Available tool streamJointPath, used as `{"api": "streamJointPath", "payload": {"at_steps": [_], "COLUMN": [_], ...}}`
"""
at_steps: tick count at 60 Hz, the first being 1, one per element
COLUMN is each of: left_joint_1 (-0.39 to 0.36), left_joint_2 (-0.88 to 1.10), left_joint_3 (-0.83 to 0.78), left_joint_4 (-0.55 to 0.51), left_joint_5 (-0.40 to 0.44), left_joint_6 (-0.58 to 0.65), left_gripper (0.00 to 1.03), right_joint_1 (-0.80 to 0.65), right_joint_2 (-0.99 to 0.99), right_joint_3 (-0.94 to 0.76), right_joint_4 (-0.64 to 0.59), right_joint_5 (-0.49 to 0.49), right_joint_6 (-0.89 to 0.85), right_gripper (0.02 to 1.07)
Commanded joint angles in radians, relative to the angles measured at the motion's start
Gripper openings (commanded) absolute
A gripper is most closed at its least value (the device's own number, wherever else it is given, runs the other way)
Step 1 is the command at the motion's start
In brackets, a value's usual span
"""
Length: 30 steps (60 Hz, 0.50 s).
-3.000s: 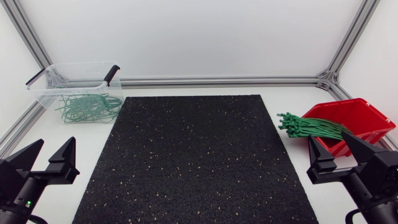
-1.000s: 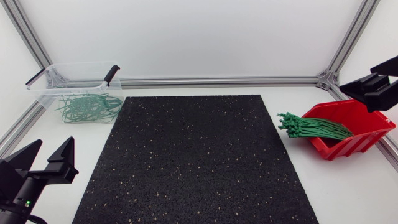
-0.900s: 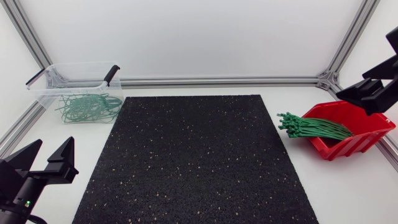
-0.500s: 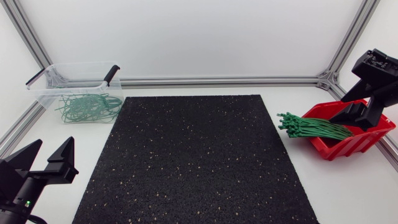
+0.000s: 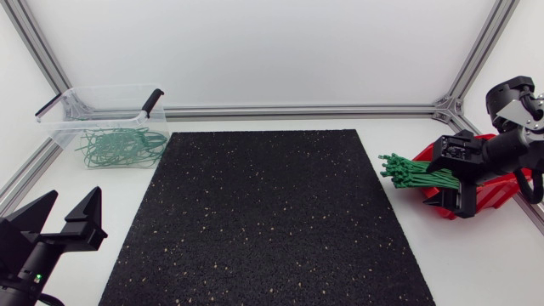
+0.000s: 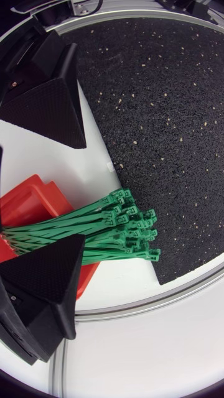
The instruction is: Take a green cable tie from the red box, thread the tail through the head to close it, then place it in the transparent bin on the left.
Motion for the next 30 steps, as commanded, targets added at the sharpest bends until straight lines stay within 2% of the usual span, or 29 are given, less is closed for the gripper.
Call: {"api": "streamJointPath", "payload": {"at_steps": [1,14,23,30], "left_joint_1": [0.009,0.011,0.011,0.011], "left_joint_2": [-0.003,-0.001,0.001,0.004], "left_joint_3": [-0.039,-0.039,-0.039,-0.039], "left_joint_4": [-0.021,-0.021,-0.021,-0.021], "left_joint_5": [-0.005,-0.005,-0.005,-0.005], "left_joint_6": [-0.019,-0.019,-0.019,-0.019], "left_gripper": [0.99,0.99,0.99,0.99], "right_joint_1": [0.019,0.032,0.022,-0.001], "right_joint_2": [0.034,0.117,0.122,0.036], "right_joint_3": [-0.047,-0.118,-0.142,-0.188], "right_joint_4": [0.043,0.21,0.173,0.121], "right_joint_5": [0.007,0.059,0.107,0.113], "right_joint_6": [-0.065,-0.111,-0.145,-0.203], "right_gripper": [1.03,1.03,1.02,1.02]}}
